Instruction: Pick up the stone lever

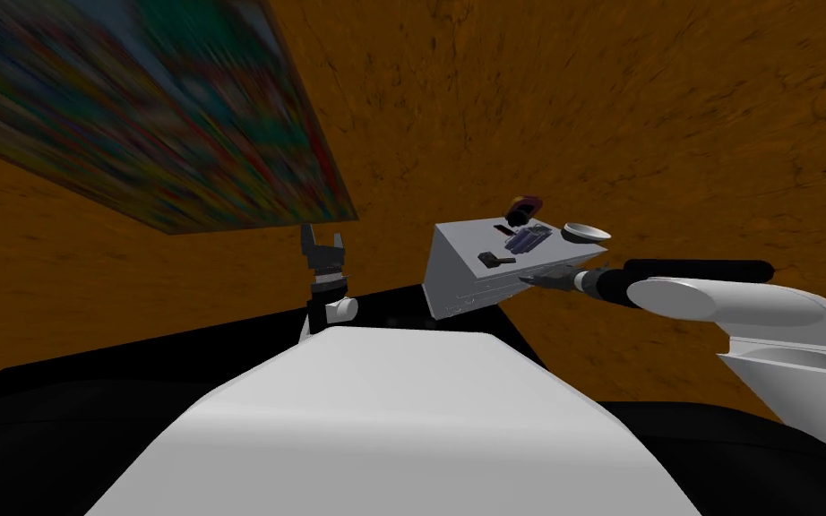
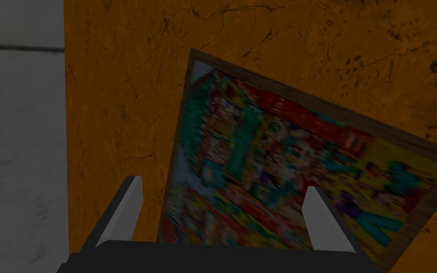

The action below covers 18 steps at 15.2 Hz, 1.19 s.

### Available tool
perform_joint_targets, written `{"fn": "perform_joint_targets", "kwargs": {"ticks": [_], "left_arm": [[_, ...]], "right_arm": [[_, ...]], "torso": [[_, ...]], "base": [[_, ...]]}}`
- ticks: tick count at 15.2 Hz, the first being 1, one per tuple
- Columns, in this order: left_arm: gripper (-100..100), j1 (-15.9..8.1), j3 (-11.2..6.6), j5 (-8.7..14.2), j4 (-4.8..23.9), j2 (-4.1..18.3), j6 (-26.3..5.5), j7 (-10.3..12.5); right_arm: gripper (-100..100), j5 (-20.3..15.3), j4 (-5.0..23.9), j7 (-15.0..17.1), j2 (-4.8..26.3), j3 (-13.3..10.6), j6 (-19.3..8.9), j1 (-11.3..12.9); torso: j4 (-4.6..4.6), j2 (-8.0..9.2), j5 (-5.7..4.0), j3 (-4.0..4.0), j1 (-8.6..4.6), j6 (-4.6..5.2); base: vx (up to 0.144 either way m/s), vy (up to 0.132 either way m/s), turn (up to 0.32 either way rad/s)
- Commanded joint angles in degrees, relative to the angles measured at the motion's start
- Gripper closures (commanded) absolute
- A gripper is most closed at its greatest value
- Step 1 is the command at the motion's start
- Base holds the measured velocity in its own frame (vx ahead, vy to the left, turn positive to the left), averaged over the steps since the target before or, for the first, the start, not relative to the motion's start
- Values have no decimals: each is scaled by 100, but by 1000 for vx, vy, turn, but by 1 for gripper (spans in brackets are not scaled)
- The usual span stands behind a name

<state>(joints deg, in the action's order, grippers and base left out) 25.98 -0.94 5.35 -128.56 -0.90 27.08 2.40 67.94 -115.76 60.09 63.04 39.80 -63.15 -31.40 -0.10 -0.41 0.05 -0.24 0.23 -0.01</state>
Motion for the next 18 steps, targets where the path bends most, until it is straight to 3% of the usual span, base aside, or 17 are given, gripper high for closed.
{"fn": "perform_joint_targets", "kwargs": {"ticks": [1,2,5,6,9,10,12,13,16,17,18], "left_arm": [[0,0,0,0,0,0,0,0],[0,0,0,0,0,0,0,0],[0,0,0,0,0,0,0,0],[0,0,0,0,0,0,0,0],[0,0,0,0,0,0,0,0],[0,0,0,0,0,0,0,0],[0,0,0,0,0,0,0,0],[0,0,0,0,0,0,0,0],[0,0,0,0,0,0,0,0],[0,0,0,0,0,0,0,0],[0,0,0,0,0,0,0,0]], "right_arm": [[-100,47,14,37,30,13,-182,2],[-100,312,86,249,220,153,-385,-20],[-100,337,86,249,220,153,-611,-20],[-100,595,156,453,401,287,-814,-41],[-100,616,156,453,401,287,-1031,-41],[-100,881,225,648,573,415,-1244,-61],[-100,881,225,648,573,415,-1441,-61],[-100,1132,292,834,735,536,-1585,-79],[-100,1132,292,834,735,536,-1839,-79],[-100,1368,356,1010,886,651,-2051,-95],[-100,1368,356,1010,886,651,-2149,-95]], "torso": [[0,0,0,0,0,0],[1,6,-1,3,-5,-1],[0,0,0,0,2,0],[1,6,-1,3,-7,0],[0,0,-1,0,-4,0],[1,5,-2,3,-7,0],[-1,-6,-1,-3,-4,0],[-1,-3,-1,-2,-4,0],[-3,-10,1,-6,2,-1],[-1,-3,-2,-2,-8,-1],[-1,-4,-2,-2,-9,0]], "base": [[42,43,3],[71,78,-32],[65,63,-28],[63,40,-42],[68,57,-24],[85,50,-33],[86,60,-29],[86,80,-35],[87,62,-21],[79,44,-20],[100,63,-36]]}}
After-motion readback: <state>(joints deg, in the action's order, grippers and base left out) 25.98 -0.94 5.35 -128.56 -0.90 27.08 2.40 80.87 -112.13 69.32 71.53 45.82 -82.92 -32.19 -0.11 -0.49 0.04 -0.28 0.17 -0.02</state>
